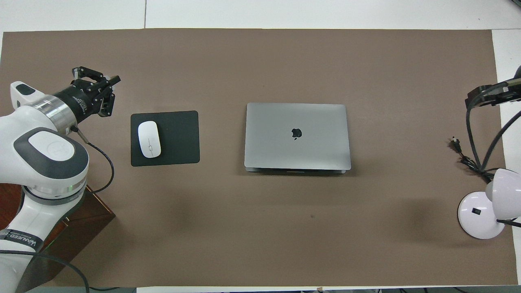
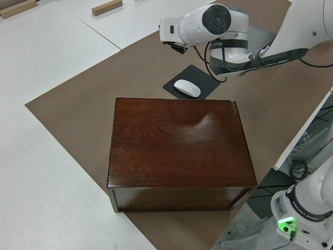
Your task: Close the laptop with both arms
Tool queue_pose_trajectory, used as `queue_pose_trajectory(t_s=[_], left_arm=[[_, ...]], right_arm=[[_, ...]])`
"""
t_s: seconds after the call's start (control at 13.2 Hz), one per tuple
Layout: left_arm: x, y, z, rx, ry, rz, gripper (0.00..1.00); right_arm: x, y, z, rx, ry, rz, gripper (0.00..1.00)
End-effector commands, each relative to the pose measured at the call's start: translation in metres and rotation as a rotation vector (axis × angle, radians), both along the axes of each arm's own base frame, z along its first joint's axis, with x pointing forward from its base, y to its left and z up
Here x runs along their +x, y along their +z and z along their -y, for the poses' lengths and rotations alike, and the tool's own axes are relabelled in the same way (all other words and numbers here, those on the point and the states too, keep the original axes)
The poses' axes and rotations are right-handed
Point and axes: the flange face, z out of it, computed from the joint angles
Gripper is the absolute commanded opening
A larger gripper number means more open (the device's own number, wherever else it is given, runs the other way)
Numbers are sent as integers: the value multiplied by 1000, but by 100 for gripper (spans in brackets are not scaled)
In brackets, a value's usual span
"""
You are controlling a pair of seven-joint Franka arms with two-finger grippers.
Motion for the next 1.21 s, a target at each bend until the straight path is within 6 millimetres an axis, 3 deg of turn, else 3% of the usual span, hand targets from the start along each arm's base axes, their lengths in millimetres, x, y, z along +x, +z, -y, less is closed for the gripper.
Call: queue_pose_trajectory(t_s=[0.0,0.08,0.15,0.3,0.45,0.61,0.91,1.06,1.13], left_arm=[[10,8,-9,165,-112,34,0],[14,13,-7,251,-175,44,0],[21,20,-7,311,-242,41,0],[31,33,-19,394,-386,-31,0],[28,60,-18,536,-607,-188,0],[16,79,-8,705,-786,-365,0],[-31,122,-6,685,-848,-477,0],[-53,127,-10,651,-874,-556,0],[-56,130,-8,634,-876,-552,22]], right_arm=[[-6,18,0,-64,37,19,93],[-8,20,10,-70,20,19,100],[-10,23,16,-70,14,5,100],[-15,49,14,-66,8,6,100],[-19,51,37,-52,-37,-9,100],[-23,52,38,-24,-49,-21,100],[-41,45,56,1,-140,-59,100],[-45,39,54,4,-151,-72,100],[-47,40,54,7,-151,-70,100]])
